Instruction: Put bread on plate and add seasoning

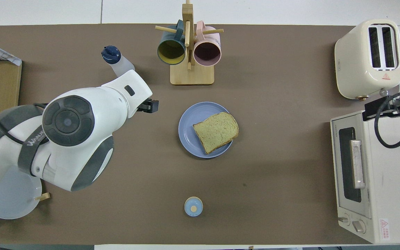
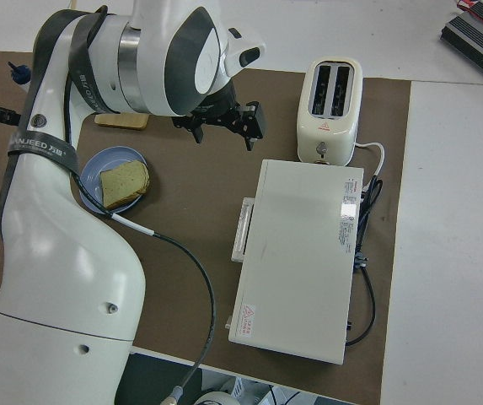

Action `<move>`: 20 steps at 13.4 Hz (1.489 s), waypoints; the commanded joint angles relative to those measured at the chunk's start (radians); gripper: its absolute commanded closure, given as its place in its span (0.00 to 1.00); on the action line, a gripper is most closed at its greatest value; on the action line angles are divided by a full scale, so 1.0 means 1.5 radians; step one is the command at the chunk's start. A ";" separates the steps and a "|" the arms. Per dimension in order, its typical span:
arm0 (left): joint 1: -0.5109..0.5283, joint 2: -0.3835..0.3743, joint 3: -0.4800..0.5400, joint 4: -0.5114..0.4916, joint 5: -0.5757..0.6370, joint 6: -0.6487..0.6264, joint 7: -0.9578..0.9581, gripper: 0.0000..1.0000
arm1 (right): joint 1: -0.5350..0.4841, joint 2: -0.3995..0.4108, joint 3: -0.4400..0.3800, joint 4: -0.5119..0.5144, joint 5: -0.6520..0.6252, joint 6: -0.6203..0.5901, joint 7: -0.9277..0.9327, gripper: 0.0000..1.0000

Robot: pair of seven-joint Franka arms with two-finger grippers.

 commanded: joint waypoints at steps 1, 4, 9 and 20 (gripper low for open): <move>0.021 -0.015 0.014 0.095 -0.067 -0.170 0.108 0.00 | -0.007 -0.010 0.003 -0.012 -0.003 0.004 -0.018 0.00; 0.098 -0.024 0.014 0.173 -0.089 -0.307 0.209 0.00 | -0.007 -0.009 0.003 -0.011 -0.003 0.004 -0.018 0.00; 0.206 -0.065 0.012 0.181 -0.079 -0.399 0.354 0.00 | -0.007 -0.010 0.003 -0.012 -0.003 0.004 -0.018 0.00; 0.498 -0.051 -0.242 0.216 -0.103 -0.428 0.348 0.00 | -0.007 -0.009 0.003 -0.012 -0.003 0.004 -0.018 0.00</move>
